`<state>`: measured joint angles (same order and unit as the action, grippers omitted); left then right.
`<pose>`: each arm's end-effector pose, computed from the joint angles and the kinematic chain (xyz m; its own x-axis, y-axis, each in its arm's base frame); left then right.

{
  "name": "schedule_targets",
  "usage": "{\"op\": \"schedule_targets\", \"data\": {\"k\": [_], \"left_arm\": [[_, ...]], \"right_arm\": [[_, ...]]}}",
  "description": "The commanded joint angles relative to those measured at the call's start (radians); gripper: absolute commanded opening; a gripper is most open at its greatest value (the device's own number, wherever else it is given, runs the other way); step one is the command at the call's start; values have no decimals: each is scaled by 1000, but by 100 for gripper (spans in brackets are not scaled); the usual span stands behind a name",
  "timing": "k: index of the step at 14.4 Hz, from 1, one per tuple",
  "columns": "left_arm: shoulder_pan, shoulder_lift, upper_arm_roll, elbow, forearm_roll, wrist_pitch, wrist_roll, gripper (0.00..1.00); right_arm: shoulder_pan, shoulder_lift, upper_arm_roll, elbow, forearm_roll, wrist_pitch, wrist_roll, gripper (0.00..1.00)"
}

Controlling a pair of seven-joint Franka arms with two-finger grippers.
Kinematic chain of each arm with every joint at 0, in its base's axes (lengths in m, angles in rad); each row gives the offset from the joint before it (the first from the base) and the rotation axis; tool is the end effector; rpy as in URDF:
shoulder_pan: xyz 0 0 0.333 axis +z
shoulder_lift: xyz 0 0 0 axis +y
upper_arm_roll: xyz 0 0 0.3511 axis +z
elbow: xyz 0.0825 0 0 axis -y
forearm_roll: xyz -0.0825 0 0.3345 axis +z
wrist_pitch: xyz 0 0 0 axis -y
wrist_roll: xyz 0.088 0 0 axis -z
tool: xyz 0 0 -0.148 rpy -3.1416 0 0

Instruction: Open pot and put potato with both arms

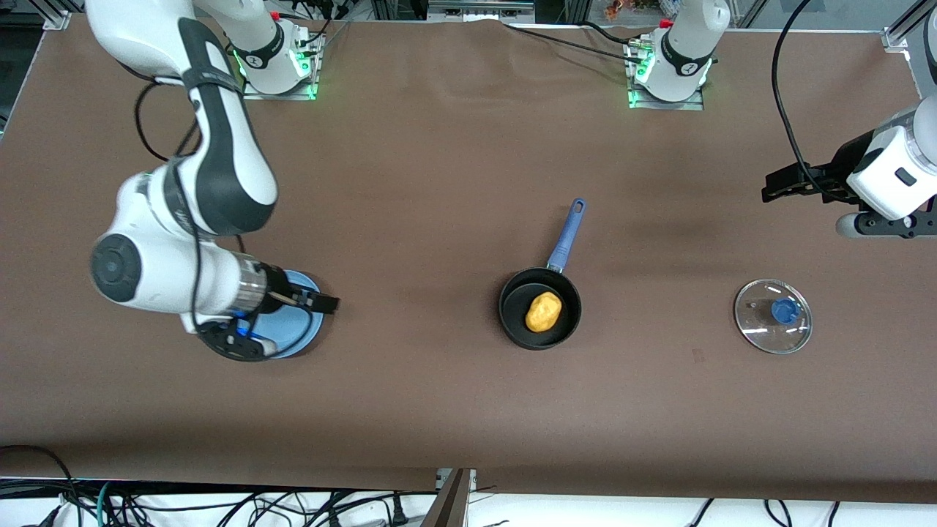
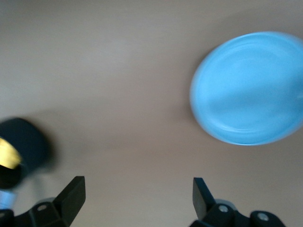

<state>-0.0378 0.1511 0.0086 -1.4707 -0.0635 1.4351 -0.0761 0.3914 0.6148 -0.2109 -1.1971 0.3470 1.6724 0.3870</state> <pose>0.5312 -0.0259 0.5716 0.9811 0.0388 -0.1895 0.0487 -0.9977 0.0478 0.6532 0.2046 0.4225 0.9564 -0.2121 -0.2010 -0.2441 -0.9580 -0.1504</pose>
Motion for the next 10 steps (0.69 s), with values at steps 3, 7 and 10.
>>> {"op": "schedule_targets", "data": {"k": [3,7,10], "left_arm": [[3,15,-13,29,7,-18,-66,100],[-16,16,-13,32,16,-18,-70,100],[-14,18,-13,32,19,-18,-70,100]], "right_arm": [[23,-222,-7,-99,-169,-166,-53,100],[21,-290,-66,-110,-177,-249,-155,100],[21,-342,-154,-177,-177,-258,-310,100]]}}
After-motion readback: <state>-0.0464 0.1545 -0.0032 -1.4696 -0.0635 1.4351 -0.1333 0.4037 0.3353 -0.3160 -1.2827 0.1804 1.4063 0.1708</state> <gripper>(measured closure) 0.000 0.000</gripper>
